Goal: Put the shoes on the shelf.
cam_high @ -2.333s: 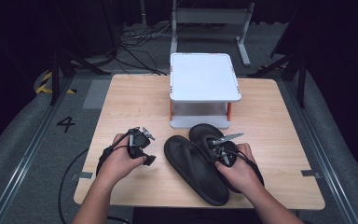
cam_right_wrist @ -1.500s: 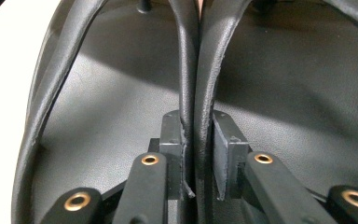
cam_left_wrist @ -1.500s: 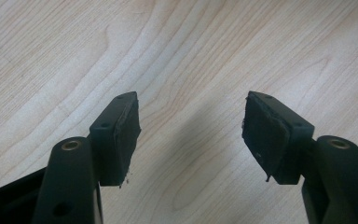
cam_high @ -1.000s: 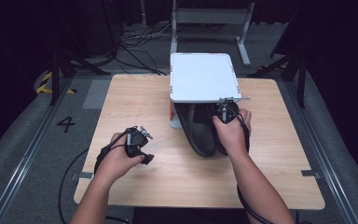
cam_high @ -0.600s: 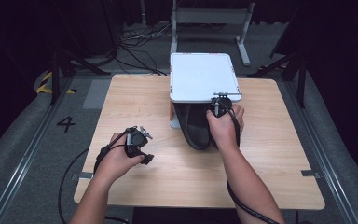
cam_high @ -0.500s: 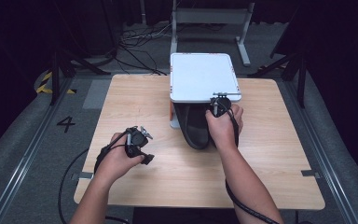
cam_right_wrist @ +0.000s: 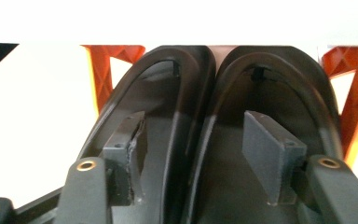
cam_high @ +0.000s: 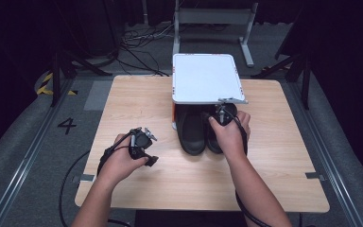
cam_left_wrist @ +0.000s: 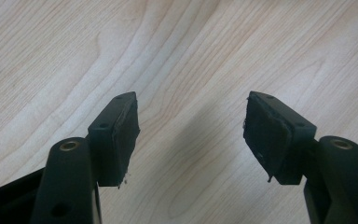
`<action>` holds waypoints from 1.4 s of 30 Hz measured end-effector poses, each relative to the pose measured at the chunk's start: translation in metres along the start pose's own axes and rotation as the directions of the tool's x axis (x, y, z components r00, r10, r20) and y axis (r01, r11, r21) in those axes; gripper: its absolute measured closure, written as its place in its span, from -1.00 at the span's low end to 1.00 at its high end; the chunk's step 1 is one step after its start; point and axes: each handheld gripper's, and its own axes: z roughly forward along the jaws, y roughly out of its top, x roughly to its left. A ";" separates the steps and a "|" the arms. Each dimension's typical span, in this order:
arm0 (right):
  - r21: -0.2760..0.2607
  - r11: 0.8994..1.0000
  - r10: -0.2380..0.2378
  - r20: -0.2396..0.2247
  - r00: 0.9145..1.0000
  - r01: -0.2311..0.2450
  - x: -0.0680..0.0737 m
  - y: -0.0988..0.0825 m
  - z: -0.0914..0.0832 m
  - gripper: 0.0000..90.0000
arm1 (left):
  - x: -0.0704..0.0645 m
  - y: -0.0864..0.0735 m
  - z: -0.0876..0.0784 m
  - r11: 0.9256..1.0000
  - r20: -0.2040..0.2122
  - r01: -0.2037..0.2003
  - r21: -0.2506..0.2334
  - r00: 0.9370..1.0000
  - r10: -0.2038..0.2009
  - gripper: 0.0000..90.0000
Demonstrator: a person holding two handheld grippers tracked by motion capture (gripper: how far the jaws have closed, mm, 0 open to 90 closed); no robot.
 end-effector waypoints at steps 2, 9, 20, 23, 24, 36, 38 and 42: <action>-0.012 1.000 -0.013 -0.014 1.000 0.012 -0.006 -0.001 -0.010 -0.09 | -0.001 0.002 0.000 1.000 -0.008 -0.001 -0.002 1.000 0.001 -0.20; -0.016 0.997 -0.081 -0.069 0.994 0.080 -0.021 -0.013 -0.042 -0.10 | -0.008 0.010 -0.002 1.000 -0.012 -0.006 -0.020 1.000 0.006 -0.23; 0.047 0.987 -0.148 -0.146 0.978 0.156 -0.045 -0.051 -0.086 -0.05 | -0.023 0.024 0.008 0.995 0.085 0.078 -0.063 0.994 -0.072 -0.42; 0.063 0.985 -0.152 -0.142 0.978 0.162 -0.046 -0.060 -0.089 0.01 | -0.028 0.030 0.011 0.998 0.093 0.008 -0.064 0.996 -0.002 -0.18; 0.096 0.977 -0.176 -0.141 0.974 0.190 -0.045 -0.065 -0.090 0.07 | -0.029 0.032 0.012 0.998 0.108 0.001 -0.066 0.994 0.006 -0.18; 0.275 0.933 -0.190 -0.174 0.966 0.233 -0.041 -0.088 -0.085 0.44 | -0.053 0.050 0.033 0.999 0.185 -0.022 0.032 0.983 0.016 0.46; 0.312 0.922 -0.179 -0.181 0.967 0.229 -0.039 -0.090 -0.082 0.54 | -0.057 0.053 0.037 0.999 0.189 -0.026 0.036 0.982 0.019 0.52; 0.381 0.892 -0.181 -0.190 0.965 0.242 -0.034 -0.091 -0.074 0.72 | -0.066 0.058 0.050 0.998 0.198 -0.028 0.057 0.980 0.016 0.59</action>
